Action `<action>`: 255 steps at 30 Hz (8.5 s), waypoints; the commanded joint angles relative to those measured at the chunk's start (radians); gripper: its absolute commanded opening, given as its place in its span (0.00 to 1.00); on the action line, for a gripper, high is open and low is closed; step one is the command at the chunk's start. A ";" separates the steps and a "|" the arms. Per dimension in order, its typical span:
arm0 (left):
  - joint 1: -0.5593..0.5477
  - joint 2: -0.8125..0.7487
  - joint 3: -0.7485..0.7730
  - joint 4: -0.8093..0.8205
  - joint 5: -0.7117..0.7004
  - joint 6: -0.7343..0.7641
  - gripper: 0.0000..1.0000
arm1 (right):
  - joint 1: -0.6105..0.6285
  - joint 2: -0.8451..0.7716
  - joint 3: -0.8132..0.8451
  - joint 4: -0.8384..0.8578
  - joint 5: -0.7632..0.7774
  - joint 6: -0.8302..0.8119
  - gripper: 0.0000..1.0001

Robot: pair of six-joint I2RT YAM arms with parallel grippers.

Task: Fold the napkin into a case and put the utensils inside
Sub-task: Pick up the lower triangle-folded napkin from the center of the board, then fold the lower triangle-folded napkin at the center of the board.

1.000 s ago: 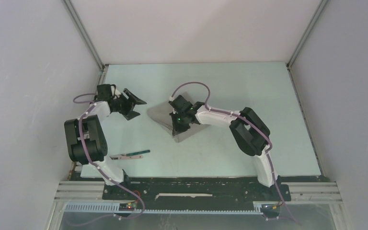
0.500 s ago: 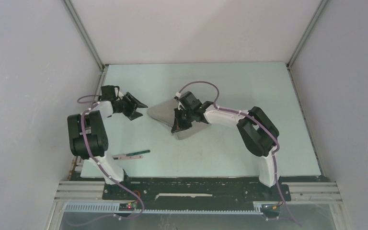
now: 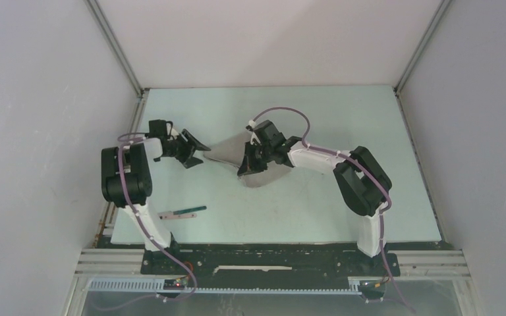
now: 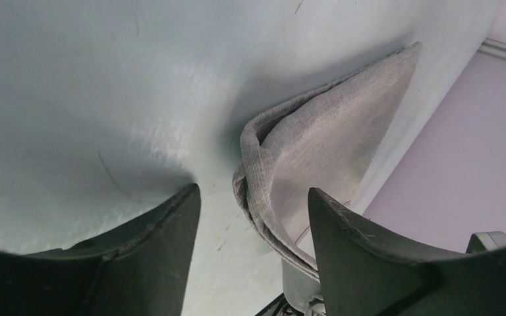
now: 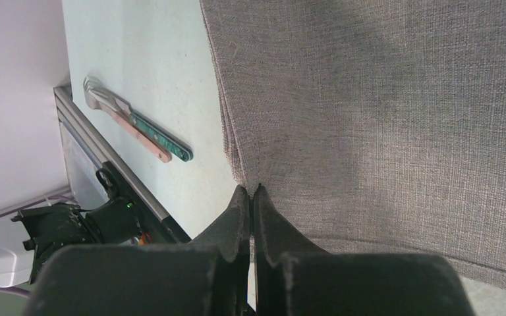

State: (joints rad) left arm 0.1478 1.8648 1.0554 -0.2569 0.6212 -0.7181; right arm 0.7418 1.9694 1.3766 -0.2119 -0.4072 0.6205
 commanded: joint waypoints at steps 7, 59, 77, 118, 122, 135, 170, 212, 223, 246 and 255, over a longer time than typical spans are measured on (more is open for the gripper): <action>-0.012 0.040 0.009 0.128 0.069 -0.029 0.48 | -0.013 -0.060 -0.016 0.048 -0.025 0.019 0.00; -0.265 0.158 0.537 -0.340 -0.325 -0.020 0.10 | -0.206 -0.110 -0.275 0.219 -0.152 0.050 0.00; -0.331 0.280 0.690 -0.384 -0.322 -0.024 0.12 | -0.213 -0.077 -0.292 0.217 -0.163 0.033 0.00; -0.386 0.419 0.817 -0.416 -0.312 0.005 0.14 | -0.187 -0.038 -0.290 0.171 -0.099 0.009 0.07; -0.386 0.420 0.812 -0.421 -0.325 0.014 0.14 | -0.178 -0.031 -0.291 0.180 -0.101 0.014 0.08; -0.386 0.421 0.802 -0.414 -0.315 0.020 0.14 | -0.201 -0.139 -0.288 0.051 0.004 -0.054 0.37; -0.334 0.048 0.526 -0.188 -0.138 0.122 0.85 | -0.139 -0.026 -0.189 0.154 -0.065 -0.021 0.43; -0.273 0.381 0.463 0.119 -0.011 -0.138 0.01 | -0.163 -0.034 -0.312 0.464 -0.291 0.184 0.49; -0.272 0.373 0.457 0.119 -0.008 -0.135 0.01 | -0.168 0.255 0.020 0.522 -0.431 0.283 0.57; -0.273 0.399 0.468 0.110 -0.003 -0.138 0.00 | -0.178 0.317 0.062 0.327 -0.586 0.067 0.86; -0.272 0.400 0.464 0.110 -0.004 -0.135 0.00 | -0.163 0.256 0.047 0.280 -0.641 -0.010 0.87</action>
State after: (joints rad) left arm -0.1158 2.2429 1.4967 -0.1413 0.6312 -0.8570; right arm 0.5671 2.2719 1.4261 0.1322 -1.0119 0.6590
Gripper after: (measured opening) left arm 0.006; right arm 0.865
